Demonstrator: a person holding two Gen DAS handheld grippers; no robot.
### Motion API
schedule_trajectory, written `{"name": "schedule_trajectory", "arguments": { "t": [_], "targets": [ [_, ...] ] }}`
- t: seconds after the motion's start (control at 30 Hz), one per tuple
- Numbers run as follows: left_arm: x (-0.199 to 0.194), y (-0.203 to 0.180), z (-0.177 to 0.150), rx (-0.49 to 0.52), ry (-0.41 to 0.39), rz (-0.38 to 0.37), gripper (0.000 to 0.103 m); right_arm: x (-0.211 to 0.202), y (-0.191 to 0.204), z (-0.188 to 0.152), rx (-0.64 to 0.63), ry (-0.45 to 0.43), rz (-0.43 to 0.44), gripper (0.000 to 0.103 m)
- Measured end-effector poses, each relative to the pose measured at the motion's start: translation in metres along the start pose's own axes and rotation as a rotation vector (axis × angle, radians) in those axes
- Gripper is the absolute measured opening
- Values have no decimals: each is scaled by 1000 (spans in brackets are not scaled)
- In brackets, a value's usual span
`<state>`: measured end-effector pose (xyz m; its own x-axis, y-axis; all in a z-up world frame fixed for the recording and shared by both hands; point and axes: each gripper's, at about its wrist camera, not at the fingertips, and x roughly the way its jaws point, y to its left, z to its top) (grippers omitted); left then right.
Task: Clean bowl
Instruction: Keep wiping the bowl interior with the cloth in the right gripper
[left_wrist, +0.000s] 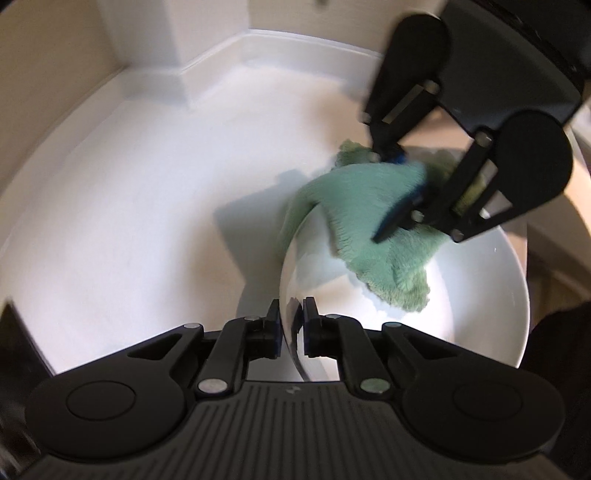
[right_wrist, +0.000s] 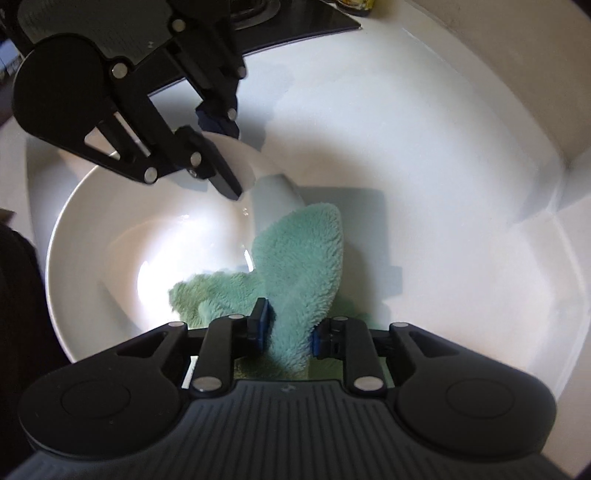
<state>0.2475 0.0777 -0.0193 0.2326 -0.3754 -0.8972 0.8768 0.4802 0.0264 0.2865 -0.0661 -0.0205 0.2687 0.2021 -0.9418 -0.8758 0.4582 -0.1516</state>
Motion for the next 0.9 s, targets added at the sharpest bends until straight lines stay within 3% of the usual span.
{"name": "schedule_trajectory", "arguments": {
  "t": [0.13,0.23,0.37,0.53,0.6,0.77,0.9],
  "targets": [
    [6,4,6,44,-14,-22,10,4,0,14,-37,-43,-2,21],
    [5,11,0,-82,-40,-2,13,7,-1,17,-4,-49,3,20],
    [-4,3,-20,-237,-49,85,21,6,-1,13,76,-48,9,19],
    [-9,-8,-37,-349,-84,139,21,6,7,7,127,-23,19,18],
    [-6,-1,-37,-367,-89,106,12,5,10,4,147,-14,23,18],
    [-3,13,-17,-237,-50,38,9,4,18,-2,142,32,58,19],
    [1,7,5,-59,-17,32,8,6,18,1,86,96,68,22]
  ]
}}
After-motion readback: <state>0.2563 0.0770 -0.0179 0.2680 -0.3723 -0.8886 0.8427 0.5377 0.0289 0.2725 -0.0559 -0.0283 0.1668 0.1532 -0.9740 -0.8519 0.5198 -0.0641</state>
